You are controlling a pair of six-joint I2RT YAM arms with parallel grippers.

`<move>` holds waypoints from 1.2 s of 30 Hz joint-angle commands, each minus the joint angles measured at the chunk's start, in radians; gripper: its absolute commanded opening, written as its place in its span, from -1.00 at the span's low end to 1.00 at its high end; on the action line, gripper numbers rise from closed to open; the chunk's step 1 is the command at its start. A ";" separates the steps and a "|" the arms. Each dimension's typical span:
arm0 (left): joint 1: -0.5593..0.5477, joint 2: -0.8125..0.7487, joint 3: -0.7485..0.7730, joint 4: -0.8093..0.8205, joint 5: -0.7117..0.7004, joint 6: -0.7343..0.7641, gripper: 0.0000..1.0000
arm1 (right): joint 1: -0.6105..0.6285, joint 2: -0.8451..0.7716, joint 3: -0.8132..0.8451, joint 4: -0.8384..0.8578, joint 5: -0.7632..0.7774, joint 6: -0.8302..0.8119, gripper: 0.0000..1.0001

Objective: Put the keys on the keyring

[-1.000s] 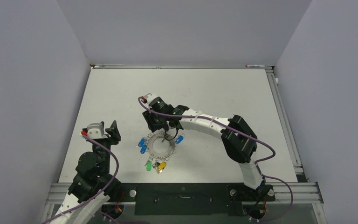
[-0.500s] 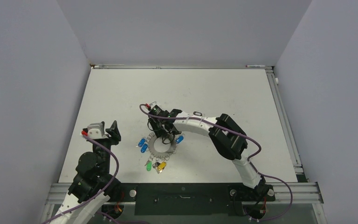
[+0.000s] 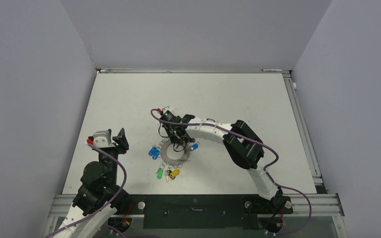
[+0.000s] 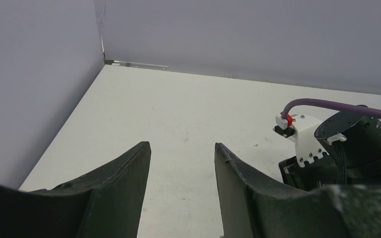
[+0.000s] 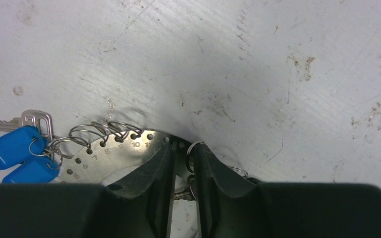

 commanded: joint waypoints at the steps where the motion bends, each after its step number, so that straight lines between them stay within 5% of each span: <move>1: 0.004 -0.002 0.002 0.033 0.011 0.009 -0.06 | -0.014 -0.040 -0.015 -0.021 0.032 -0.004 -0.68; 5: 0.004 0.001 0.002 0.033 0.012 0.009 -0.06 | -0.019 -0.043 -0.024 -0.014 0.038 -0.009 -0.89; 11: 0.004 0.001 0.002 0.033 0.026 0.009 -0.05 | -0.029 -0.108 -0.077 0.046 0.008 -0.060 -0.90; 19: 0.004 -0.051 -0.002 0.039 0.166 0.048 -0.06 | -0.122 -0.351 -0.265 0.299 -0.433 -0.112 -0.90; 36: 0.005 -0.099 -0.006 0.108 0.693 0.044 0.17 | -0.156 -0.561 -0.246 0.201 -0.877 -0.263 -0.90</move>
